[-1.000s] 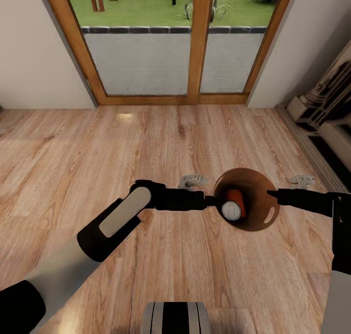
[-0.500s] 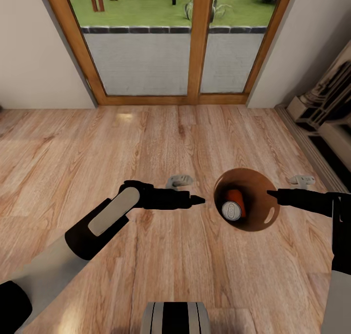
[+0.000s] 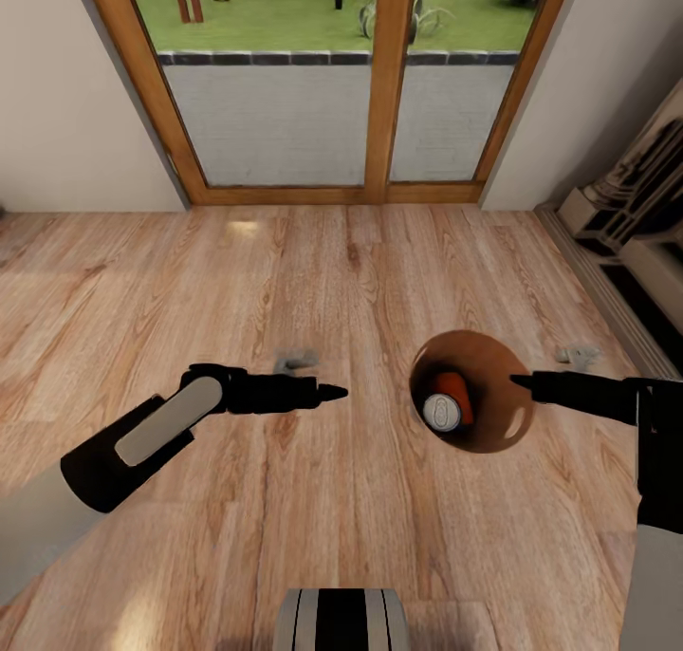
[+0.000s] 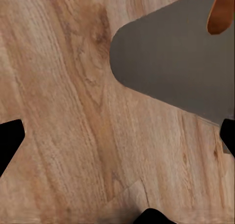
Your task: Put the three can of soda from the living room inside the tash can in the kitchen.
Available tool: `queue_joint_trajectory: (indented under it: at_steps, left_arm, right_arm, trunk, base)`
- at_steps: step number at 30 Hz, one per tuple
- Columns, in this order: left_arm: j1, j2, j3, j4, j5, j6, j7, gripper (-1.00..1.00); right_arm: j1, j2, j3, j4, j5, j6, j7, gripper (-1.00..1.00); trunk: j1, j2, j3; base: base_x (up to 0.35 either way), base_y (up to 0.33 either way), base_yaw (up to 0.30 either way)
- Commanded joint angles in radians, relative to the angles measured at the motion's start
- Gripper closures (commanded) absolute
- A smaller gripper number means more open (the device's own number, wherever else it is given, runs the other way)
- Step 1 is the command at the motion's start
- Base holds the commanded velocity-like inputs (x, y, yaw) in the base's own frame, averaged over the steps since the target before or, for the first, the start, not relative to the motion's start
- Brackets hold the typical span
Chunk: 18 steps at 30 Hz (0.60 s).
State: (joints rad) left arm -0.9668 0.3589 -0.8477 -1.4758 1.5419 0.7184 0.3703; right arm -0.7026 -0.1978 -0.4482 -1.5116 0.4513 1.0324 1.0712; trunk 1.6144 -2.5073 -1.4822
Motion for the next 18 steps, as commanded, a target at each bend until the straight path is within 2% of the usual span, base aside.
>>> queue_joint_trajectory:
  at_steps: [1, 3, 5, 10, 15, 18]
  left_arm:
    - [0.000, 0.009, -0.025, 0.001, -0.002, -0.004, -0.008, -1.00]
    - [0.000, 0.018, -0.063, 0.002, -0.004, -0.017, -0.015, -1.00]
    - [0.000, 0.023, -0.083, 0.003, -0.004, -0.031, -0.019, -1.00]
    - [0.000, 0.023, -0.092, 0.004, -0.005, -0.038, -0.020, -1.00]
    - [0.000, 0.023, -0.093, 0.006, -0.004, -0.040, -0.021, -1.00]
    - [0.000, 0.024, -0.094, 0.006, -0.005, -0.040, -0.021, -1.00]
  right_arm:
    - [-0.013, -0.001, 0.000, 0.030, -0.054, 0.015, 0.004, 1.00]
    - [-0.037, -0.004, -0.001, 0.100, -0.104, 0.015, 0.002, 1.00]
    - [-0.050, -0.007, -0.001, 0.143, -0.140, 0.015, 0.001, 1.00]
    - [-0.056, -0.010, -0.003, 0.160, -0.163, 0.015, 0.002, 1.00]
    - [-0.057, -0.013, -0.006, 0.162, -0.225, 0.015, -0.002, 1.00]
    - [-0.057, -0.013, -0.006, 0.179, -0.232, 0.015, -0.006, 1.00]
  trunk:
    - [0.000, 0.000, 0.000]
    - [0.000, 0.000, 0.000]
    - [0.000, 0.000, 0.000]
    - [0.000, 0.000, 0.000]
    - [0.000, 0.000, 0.000]
    - [0.000, 0.000, 0.000]
  base:
    - [0.000, 0.000, 0.000]
    - [0.000, 0.000, 0.000]
    - [0.000, 0.000, 0.000]
    - [0.000, 0.000, 0.000]
    - [0.000, 0.000, 0.000]
    - [0.000, 0.000, 0.000]
